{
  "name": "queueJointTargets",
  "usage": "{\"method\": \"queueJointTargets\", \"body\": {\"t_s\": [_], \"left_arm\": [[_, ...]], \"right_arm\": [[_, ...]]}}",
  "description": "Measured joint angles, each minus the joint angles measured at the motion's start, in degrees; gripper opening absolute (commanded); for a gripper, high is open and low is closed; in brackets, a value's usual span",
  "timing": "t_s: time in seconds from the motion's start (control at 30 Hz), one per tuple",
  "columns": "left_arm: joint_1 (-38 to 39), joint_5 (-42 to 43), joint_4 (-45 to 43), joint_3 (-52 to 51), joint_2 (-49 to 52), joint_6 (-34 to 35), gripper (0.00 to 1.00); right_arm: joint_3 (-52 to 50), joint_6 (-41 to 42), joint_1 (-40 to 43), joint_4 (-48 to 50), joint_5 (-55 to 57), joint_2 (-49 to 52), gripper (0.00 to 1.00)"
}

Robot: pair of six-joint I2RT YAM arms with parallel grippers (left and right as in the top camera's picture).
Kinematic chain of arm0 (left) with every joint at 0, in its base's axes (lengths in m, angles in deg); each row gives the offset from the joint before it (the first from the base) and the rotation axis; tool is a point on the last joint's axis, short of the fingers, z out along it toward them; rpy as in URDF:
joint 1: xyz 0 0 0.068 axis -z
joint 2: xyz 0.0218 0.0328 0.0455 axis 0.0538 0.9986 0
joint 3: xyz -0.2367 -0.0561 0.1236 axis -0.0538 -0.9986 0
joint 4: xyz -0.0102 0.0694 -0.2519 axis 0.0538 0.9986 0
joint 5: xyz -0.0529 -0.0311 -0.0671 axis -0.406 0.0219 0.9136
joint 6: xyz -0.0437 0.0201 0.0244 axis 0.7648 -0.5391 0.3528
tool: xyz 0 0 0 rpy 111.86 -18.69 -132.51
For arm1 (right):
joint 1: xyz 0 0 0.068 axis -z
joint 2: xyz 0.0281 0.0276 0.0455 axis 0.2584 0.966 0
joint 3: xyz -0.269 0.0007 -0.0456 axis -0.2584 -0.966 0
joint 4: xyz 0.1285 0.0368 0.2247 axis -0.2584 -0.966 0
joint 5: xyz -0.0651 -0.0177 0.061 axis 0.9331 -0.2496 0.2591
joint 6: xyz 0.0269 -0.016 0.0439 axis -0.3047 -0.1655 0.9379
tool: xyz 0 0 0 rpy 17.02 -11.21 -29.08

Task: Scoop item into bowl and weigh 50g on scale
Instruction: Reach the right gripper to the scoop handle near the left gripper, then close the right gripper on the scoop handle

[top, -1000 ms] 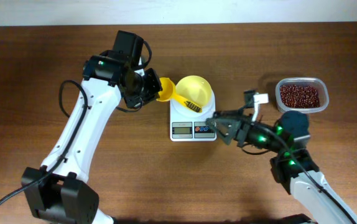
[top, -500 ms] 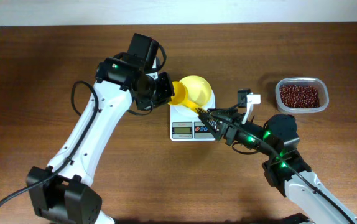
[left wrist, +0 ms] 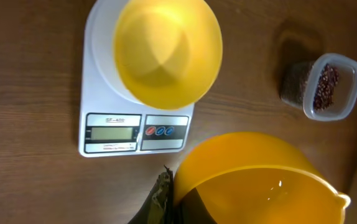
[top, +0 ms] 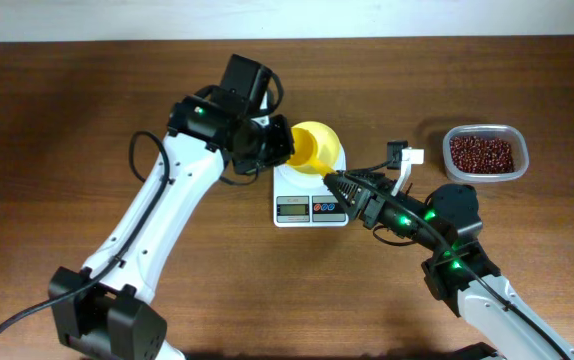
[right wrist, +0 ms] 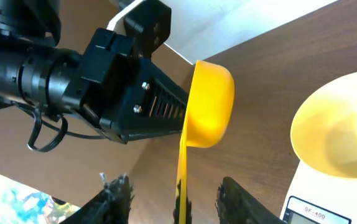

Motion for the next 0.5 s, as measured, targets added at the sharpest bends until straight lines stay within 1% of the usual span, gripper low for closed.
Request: {"method": "queueJointTargets", "body": {"t_s": [0.2, 0.5], "left_arm": [[0.44, 0.00, -0.17, 0.00, 0.00, 0.02, 0.00], [0.44, 0.00, -0.35, 0.00, 0.00, 0.20, 0.00]], "right_arm": [[-0.02, 0.92, 0.00, 0.00, 0.02, 0.00, 0.35], [-0.02, 1.46, 0.00, 0.00, 0.02, 0.00, 0.35]]}}
